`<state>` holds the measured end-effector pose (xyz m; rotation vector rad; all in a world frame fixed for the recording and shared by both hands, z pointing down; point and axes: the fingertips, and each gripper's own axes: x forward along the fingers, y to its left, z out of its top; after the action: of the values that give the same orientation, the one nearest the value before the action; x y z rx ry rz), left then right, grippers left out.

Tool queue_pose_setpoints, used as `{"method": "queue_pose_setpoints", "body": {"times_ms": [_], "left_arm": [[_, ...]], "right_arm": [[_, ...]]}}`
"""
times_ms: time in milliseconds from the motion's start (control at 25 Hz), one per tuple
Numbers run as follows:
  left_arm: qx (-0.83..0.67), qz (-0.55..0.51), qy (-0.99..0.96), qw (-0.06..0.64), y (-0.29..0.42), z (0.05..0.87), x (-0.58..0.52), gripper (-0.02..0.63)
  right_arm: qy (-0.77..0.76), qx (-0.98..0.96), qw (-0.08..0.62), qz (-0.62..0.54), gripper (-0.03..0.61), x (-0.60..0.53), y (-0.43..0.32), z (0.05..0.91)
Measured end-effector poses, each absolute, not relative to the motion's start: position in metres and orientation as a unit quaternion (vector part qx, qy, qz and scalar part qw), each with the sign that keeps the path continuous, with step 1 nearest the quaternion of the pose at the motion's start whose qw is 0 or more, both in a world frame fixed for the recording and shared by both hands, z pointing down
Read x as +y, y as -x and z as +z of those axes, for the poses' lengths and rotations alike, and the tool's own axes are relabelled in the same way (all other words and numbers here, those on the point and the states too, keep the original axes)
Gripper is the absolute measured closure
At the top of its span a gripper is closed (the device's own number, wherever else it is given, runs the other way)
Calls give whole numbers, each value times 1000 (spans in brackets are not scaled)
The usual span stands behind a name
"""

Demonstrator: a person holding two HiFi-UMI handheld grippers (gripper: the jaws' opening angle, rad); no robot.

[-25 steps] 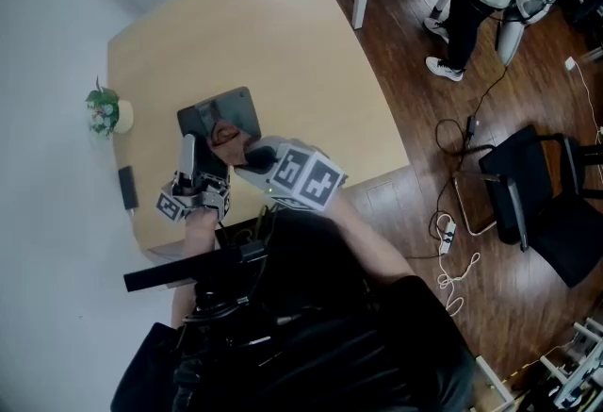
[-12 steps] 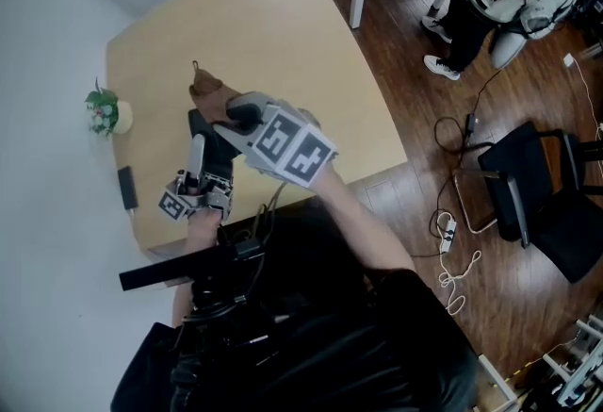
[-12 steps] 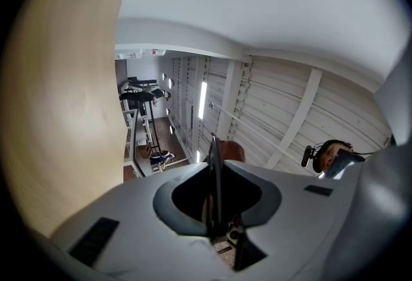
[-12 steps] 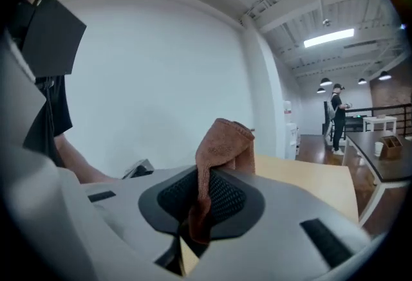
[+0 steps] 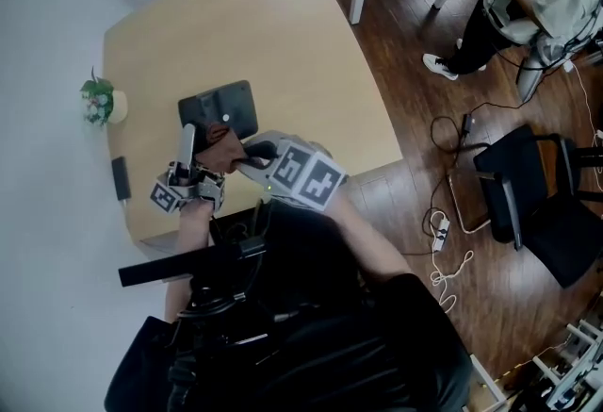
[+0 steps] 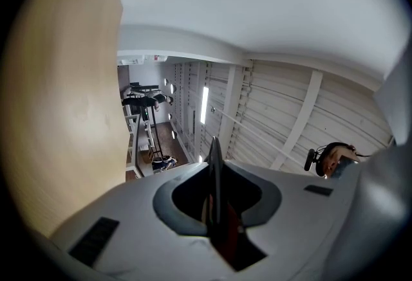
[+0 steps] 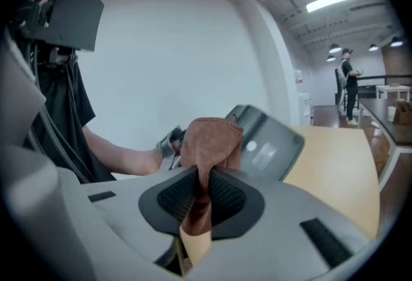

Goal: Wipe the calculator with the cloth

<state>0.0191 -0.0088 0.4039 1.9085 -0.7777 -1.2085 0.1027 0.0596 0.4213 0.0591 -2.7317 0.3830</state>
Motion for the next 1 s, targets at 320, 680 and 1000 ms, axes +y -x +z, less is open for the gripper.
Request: {"method": "queue_pose_setpoints", "body": {"times_ms": [320, 680, 1000], "left_arm": [[-307, -427, -764, 374, -35, 411, -5, 552], [-317, -505, -695, 402, 21, 427, -4, 551], [-315, -438, -676, 502, 49, 498, -16, 543]], "right_arm": [[-152, -981, 101, 58, 532, -38, -100, 343], [41, -965, 230, 119, 534, 91, -47, 445], [-116, -941, 196, 251, 534, 1, -84, 491]]}}
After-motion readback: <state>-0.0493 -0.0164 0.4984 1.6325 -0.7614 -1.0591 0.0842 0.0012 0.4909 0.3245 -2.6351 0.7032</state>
